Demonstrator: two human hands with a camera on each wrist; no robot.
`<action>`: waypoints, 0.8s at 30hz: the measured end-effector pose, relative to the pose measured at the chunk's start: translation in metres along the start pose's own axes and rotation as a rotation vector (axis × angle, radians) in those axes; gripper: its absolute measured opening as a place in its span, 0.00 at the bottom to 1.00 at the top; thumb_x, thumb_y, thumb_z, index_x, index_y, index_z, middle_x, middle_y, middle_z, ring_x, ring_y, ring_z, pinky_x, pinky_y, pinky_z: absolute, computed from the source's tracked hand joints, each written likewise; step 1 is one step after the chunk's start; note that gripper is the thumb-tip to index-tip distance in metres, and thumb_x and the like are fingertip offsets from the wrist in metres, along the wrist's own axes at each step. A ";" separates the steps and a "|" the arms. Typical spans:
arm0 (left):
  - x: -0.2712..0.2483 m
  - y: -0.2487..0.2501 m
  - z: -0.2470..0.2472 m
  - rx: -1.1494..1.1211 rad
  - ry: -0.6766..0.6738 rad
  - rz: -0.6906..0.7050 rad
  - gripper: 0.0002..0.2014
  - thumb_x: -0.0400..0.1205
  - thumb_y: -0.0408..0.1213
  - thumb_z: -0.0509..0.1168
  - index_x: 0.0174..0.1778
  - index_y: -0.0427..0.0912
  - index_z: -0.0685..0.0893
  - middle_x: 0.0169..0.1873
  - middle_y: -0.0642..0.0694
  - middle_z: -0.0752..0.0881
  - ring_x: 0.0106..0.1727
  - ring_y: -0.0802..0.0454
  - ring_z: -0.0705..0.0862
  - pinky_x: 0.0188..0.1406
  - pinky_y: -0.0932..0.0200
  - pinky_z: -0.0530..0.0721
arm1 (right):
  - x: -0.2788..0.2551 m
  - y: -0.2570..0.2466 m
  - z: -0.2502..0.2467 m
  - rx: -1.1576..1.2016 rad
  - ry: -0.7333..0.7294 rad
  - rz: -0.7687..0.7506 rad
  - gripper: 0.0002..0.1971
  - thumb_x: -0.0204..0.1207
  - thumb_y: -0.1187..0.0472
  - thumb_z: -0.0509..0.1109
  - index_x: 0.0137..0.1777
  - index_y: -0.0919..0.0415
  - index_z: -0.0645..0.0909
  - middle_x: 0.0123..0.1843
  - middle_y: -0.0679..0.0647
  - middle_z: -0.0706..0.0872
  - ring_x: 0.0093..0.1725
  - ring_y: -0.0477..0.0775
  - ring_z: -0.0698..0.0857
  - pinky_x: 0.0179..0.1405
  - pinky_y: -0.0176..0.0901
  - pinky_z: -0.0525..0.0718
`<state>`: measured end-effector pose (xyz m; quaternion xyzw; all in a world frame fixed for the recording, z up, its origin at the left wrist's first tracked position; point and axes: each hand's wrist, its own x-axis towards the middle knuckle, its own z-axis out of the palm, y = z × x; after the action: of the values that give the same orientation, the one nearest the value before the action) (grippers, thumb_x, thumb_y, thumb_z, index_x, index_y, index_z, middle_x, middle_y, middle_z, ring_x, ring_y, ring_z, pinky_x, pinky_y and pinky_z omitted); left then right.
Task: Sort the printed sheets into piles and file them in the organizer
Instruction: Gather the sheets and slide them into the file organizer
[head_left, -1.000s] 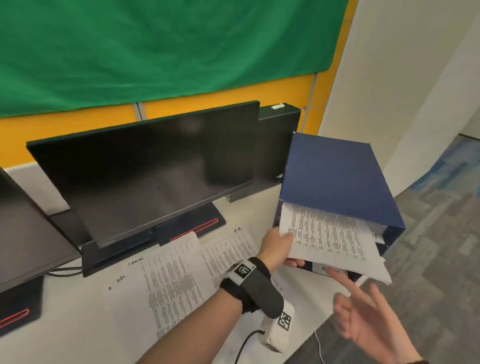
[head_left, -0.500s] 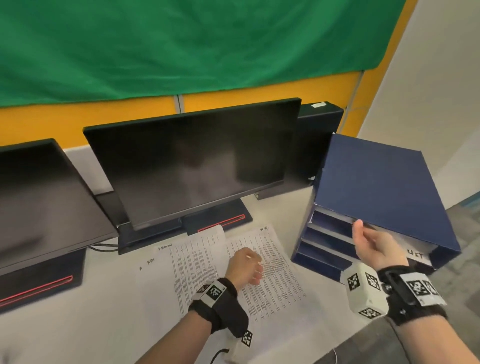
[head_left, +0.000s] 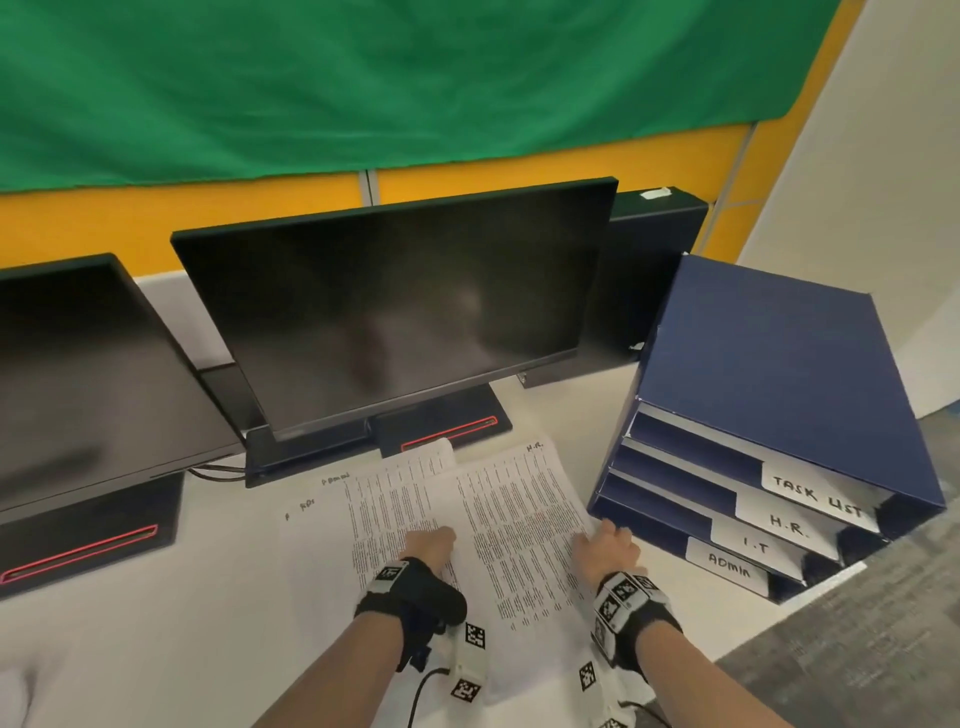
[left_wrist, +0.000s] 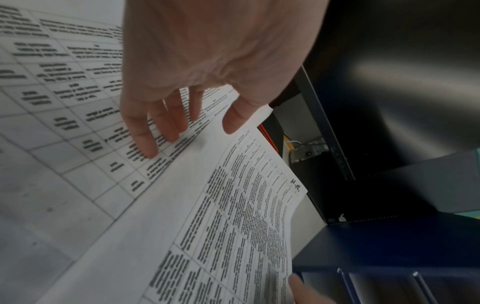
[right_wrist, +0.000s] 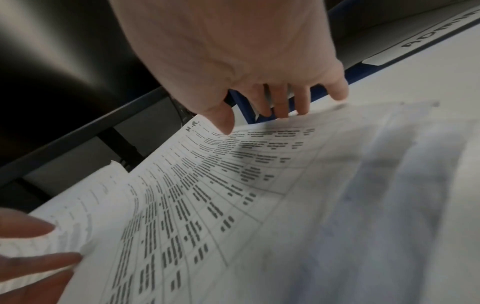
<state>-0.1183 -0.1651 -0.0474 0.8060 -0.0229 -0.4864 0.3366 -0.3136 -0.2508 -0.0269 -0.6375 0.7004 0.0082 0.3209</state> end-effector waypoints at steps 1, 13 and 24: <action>0.008 -0.002 0.001 -0.015 -0.009 -0.006 0.26 0.80 0.34 0.60 0.74 0.31 0.68 0.66 0.34 0.76 0.63 0.34 0.78 0.62 0.41 0.81 | 0.003 -0.002 0.002 -0.035 -0.010 0.008 0.28 0.79 0.46 0.57 0.77 0.55 0.62 0.75 0.57 0.69 0.73 0.60 0.69 0.71 0.62 0.69; 0.009 -0.010 0.001 0.051 -0.008 0.066 0.18 0.77 0.30 0.60 0.63 0.28 0.78 0.35 0.40 0.79 0.34 0.46 0.79 0.31 0.58 0.81 | 0.004 -0.013 -0.017 0.199 -0.095 -0.131 0.20 0.77 0.62 0.59 0.70 0.51 0.73 0.61 0.54 0.85 0.59 0.59 0.84 0.63 0.59 0.81; -0.001 0.009 -0.006 0.086 -0.102 0.121 0.29 0.80 0.49 0.58 0.72 0.33 0.72 0.68 0.37 0.78 0.63 0.40 0.79 0.67 0.53 0.77 | -0.032 -0.021 -0.097 0.481 0.160 -0.476 0.09 0.80 0.68 0.59 0.51 0.55 0.77 0.44 0.48 0.84 0.41 0.49 0.83 0.37 0.42 0.80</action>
<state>-0.1112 -0.1682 -0.0395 0.7909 -0.1095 -0.5041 0.3291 -0.3377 -0.2670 0.0728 -0.6878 0.5369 -0.2822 0.3989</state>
